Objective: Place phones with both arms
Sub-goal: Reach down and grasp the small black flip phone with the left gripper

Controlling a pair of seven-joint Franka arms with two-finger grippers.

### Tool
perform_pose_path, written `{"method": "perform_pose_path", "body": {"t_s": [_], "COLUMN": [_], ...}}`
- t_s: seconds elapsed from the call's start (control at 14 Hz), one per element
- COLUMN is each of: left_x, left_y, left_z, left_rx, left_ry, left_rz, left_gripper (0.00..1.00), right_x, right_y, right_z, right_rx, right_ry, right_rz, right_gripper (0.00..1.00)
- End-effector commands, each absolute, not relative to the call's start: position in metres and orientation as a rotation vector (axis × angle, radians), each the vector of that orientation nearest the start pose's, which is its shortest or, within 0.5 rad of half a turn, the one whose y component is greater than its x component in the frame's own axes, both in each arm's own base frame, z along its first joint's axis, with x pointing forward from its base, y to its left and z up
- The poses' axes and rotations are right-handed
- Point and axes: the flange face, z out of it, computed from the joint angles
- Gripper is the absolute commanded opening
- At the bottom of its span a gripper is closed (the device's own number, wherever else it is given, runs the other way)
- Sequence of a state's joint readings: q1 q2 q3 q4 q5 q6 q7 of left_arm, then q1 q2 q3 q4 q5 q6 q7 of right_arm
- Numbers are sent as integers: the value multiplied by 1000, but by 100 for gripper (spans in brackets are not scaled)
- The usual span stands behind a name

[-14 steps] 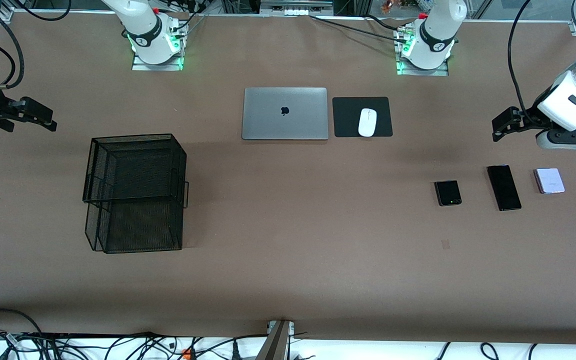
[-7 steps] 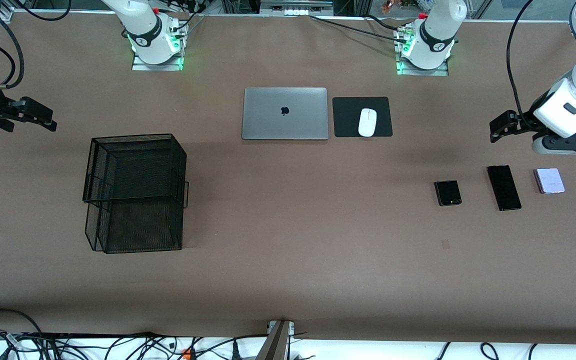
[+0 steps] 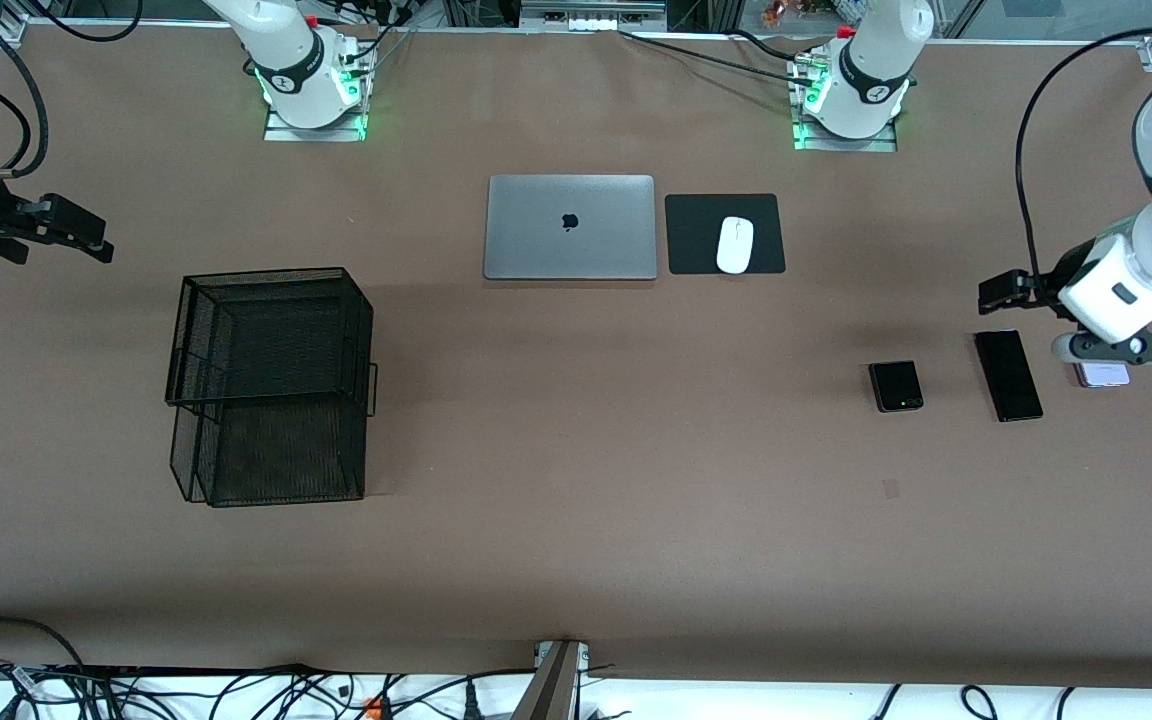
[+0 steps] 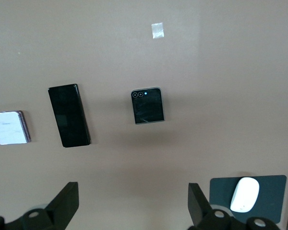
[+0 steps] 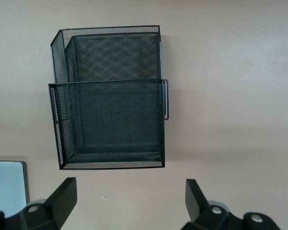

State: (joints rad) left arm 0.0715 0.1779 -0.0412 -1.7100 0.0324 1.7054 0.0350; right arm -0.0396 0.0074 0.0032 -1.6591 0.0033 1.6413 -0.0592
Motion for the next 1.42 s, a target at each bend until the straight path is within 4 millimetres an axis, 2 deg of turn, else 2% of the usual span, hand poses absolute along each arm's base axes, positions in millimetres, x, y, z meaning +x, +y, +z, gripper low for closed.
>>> {"method": "perform_pose_path", "body": {"t_s": [0.0, 0.14, 0.36, 0.5, 0.71, 1.0, 1.28, 1.35], "left_x": [615, 616, 601, 589, 588, 570, 567, 566], "left_y": [36, 30, 28, 21, 25, 16, 16, 16], "left_z": [410, 376, 303, 265, 215, 174, 162, 161], "left_rx": [-3145, -3148, -3153, -3153, -3158, -3163, -3165, -3165], "left_ry": [22, 17, -22, -81, -103, -91, -89, -89], "left_rz": [294, 238, 190, 142, 110, 57, 45, 52], "left_gripper": [100, 100, 100, 100, 100, 100, 100, 84], "right_x": [560, 560, 559, 560, 559, 560, 560, 560], "right_y": [-23, -23, -23, -23, -23, -23, -23, -23], "right_z": [590, 590, 590, 591, 591, 591, 591, 590], "right_rx": [-3134, -3134, -3135, -3134, -3134, -3134, -3134, -3134], "right_ry": [-55, -57, -57, -55, -52, -52, -52, -52], "right_rz": [28, 28, 31, 21, 28, 26, 26, 31], "right_gripper": [100, 100, 100, 100, 100, 100, 100, 100]}}
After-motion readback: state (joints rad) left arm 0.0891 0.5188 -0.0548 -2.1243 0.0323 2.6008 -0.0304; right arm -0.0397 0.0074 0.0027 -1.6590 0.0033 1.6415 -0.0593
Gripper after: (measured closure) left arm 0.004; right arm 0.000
